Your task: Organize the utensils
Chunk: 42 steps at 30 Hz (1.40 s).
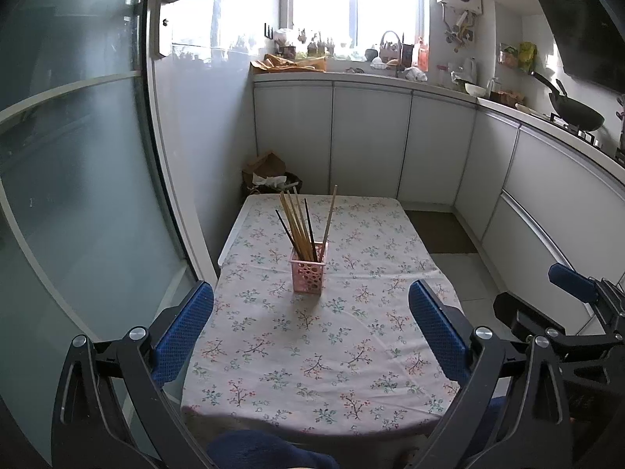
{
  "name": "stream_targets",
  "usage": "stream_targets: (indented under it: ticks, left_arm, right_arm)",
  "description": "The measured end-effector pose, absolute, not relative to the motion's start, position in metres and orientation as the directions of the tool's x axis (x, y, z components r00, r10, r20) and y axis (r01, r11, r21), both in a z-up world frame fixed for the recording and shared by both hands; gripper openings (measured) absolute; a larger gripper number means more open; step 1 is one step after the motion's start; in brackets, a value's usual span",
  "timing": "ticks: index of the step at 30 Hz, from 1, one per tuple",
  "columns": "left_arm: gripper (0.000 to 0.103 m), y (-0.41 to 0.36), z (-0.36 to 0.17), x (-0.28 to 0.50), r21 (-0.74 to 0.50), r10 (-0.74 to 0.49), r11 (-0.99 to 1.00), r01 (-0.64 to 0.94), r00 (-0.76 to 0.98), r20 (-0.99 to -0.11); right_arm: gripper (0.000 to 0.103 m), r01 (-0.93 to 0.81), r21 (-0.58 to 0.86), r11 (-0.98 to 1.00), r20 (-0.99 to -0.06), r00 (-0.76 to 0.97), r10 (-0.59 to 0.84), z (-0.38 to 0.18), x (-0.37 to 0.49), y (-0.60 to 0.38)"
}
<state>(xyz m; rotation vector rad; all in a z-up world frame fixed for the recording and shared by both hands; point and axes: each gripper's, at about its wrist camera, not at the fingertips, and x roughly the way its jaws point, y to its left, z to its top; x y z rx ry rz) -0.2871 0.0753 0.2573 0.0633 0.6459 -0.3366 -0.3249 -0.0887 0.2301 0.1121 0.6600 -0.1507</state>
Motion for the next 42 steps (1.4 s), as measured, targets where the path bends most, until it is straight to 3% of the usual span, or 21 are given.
stream_targets:
  ticks: [42]
  left_arm:
    - [0.096,0.0803,0.2573,-0.2814,-0.060,-0.304,0.938,0.340,0.732,-0.610]
  right_arm:
    - [0.096,0.163,0.050,0.985,-0.615,0.783,-0.098,0.2335,-0.3244,-0.0813]
